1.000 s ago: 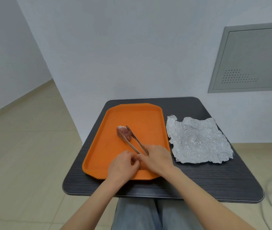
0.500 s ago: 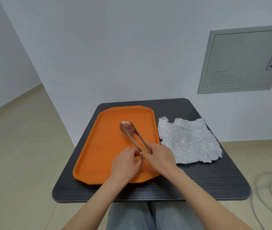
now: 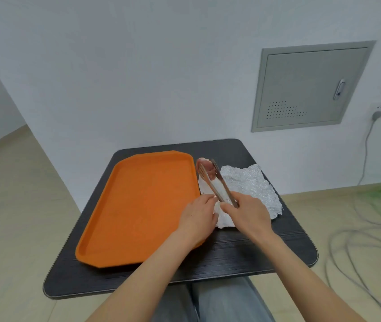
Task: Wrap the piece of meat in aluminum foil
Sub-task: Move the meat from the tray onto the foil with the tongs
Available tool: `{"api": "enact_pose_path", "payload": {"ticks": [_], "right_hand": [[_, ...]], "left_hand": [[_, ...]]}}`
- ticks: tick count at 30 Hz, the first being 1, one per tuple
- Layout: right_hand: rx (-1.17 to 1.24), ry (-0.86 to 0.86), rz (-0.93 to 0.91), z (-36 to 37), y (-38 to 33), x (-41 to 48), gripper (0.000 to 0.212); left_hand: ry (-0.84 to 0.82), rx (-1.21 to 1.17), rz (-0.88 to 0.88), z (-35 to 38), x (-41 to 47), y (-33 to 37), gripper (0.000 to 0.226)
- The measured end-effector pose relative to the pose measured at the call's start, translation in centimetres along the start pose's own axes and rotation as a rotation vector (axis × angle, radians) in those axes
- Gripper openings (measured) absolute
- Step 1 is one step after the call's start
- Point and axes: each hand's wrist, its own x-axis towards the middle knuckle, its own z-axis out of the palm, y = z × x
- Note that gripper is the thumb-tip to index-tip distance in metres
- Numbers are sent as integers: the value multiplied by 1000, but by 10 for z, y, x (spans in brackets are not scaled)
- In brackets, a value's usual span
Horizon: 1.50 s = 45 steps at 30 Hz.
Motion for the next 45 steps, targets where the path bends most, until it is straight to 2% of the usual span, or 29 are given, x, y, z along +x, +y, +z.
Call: {"api": "enact_pose_path", "payload": {"ticks": [8, 24, 36, 45], "right_hand": [[-59, 34, 90, -21, 34, -18, 13], [-137, 20, 158, -12, 50, -37, 26], [-195, 35, 214, -11, 55, -38, 44], [-133, 71, 116, -22, 14, -22, 48]], "left_hand": [[-125, 118, 16, 15, 8, 19, 44], [-159, 93, -50, 20, 1, 24, 43], [-158, 74, -70, 18, 0, 26, 44], [-129, 80, -60, 17, -3, 26, 43]]}}
